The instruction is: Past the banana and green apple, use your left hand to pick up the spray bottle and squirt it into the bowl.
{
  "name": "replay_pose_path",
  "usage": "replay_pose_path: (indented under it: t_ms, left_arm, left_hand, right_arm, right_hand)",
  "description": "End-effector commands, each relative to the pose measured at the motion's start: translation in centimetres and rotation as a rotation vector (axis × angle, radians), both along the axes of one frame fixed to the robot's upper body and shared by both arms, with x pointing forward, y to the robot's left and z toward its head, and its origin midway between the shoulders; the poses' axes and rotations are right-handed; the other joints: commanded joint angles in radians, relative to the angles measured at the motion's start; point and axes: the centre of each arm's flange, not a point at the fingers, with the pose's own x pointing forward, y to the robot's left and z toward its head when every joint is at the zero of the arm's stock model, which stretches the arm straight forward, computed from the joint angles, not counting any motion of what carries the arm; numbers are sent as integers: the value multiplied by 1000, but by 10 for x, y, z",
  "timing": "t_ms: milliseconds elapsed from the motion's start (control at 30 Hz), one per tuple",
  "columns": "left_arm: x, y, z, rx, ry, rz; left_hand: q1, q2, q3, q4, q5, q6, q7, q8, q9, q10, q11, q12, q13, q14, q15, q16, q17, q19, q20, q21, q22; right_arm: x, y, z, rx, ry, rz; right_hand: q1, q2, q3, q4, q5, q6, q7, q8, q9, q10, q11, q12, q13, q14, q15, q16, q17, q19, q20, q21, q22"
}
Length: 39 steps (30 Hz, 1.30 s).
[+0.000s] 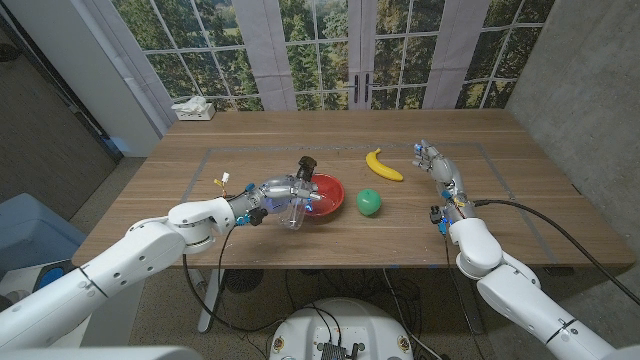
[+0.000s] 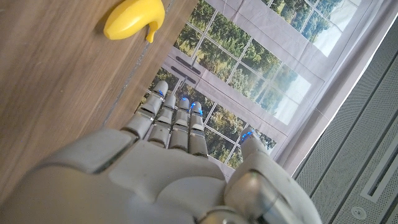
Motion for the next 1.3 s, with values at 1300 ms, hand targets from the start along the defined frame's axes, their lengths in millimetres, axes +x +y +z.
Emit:
replay_pose_path:
  t_ms: [1300]
  left_arm:
    - [-17,-7,4,112,-532,407]
  left_hand:
    - [251,292,52,1,2,41,-10,23,-90,27,-53,21,-95,122,-161,-140,-184,-71,-144,-57,-121]
  right_arm:
    - [4,-16,5,-16,-33,67]
  right_hand:
    - [-8,7,10,-7,-3,-1,-1,1,3,-2,-4,3,1,6,2,4,0,8,5,-17,4]
